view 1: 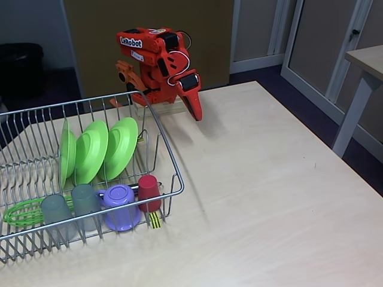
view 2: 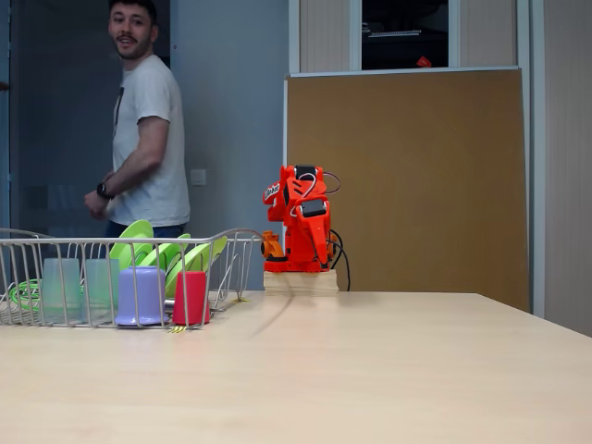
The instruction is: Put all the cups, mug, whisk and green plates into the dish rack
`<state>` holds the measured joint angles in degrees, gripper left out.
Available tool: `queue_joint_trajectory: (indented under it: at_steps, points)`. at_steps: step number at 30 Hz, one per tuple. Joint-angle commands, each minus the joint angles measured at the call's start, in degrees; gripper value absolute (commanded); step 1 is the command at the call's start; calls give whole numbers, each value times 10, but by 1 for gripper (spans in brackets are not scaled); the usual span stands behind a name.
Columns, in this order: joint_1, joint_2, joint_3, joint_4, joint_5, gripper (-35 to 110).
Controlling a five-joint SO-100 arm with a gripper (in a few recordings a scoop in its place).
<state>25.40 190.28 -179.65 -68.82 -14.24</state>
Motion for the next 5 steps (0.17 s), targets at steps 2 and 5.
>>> queue_joint_trajectory:
  at_steps: [2, 5]
  points:
    - [14, 3, -4, -6, 0, 0]
    - [14, 3, -4, -6, 0, 0]
